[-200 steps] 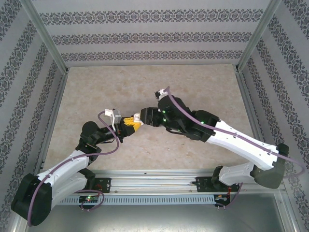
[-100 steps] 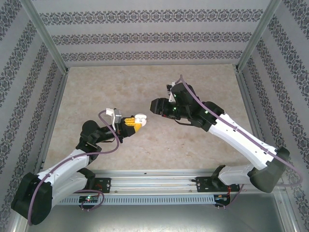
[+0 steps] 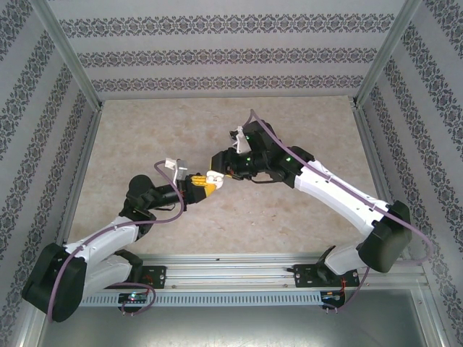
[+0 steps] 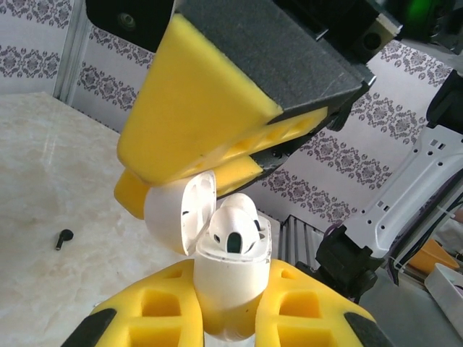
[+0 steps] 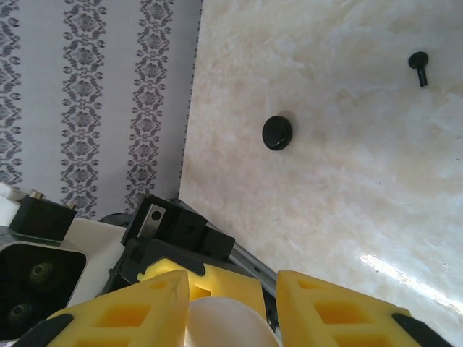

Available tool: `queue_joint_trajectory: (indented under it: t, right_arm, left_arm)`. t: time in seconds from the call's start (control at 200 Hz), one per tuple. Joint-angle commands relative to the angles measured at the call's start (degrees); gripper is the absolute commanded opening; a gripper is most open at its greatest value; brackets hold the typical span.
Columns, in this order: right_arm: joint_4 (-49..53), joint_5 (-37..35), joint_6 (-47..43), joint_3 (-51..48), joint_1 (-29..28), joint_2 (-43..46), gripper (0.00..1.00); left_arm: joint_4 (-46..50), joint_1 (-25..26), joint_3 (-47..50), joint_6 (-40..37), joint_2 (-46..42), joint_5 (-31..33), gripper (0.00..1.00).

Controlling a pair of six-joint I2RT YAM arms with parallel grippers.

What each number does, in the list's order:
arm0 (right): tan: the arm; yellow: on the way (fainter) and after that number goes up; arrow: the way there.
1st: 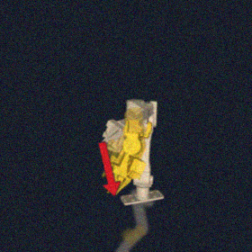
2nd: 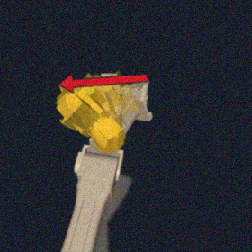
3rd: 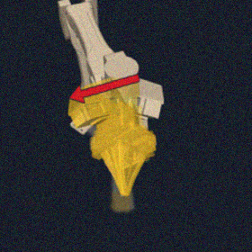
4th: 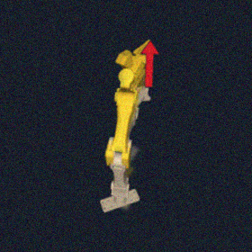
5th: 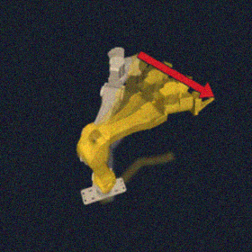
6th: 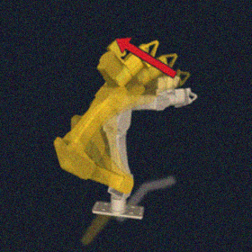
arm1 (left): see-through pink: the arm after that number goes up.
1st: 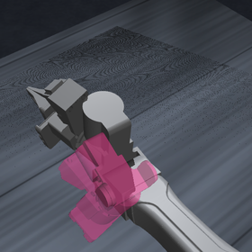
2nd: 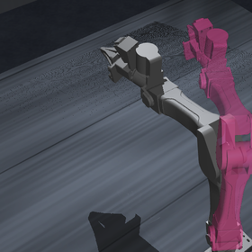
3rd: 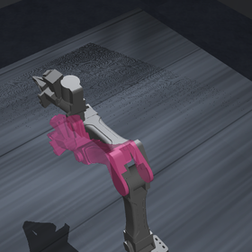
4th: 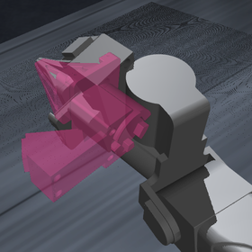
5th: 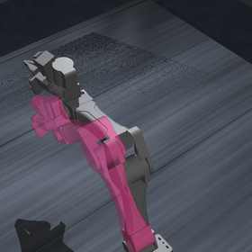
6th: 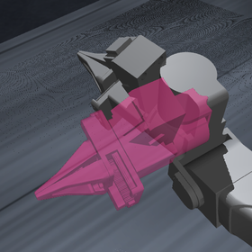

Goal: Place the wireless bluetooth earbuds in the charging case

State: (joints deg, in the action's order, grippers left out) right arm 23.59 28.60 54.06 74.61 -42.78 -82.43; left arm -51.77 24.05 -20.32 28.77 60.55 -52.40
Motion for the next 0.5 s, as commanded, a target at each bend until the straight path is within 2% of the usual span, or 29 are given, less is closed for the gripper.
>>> queue_joint_trajectory:
  t: [0.0, 0.325, 0.495]
  right_arm:
    - [-3.99, 6.9, -0.76, -0.1, -0.59, 1.11, 0.35]
    - [-0.54, 3.27, -7.55, -0.84, 1.25, 12.09, 0.33]
    - [6.42, -5.31, -9.85, -3.18, 4.17, 18.3, 0.35]
  left_arm:
    - [-3.37, 0.73, -2.49, 1.11, 0.78, -0.34, 0.0]
    - [-1.79, 0.68, -1.59, 4.26, 4.06, 2.96, 0.0]
    - [-0.13, 0.52, -0.43, 5.79, 3.53, 6.66, 0.0]
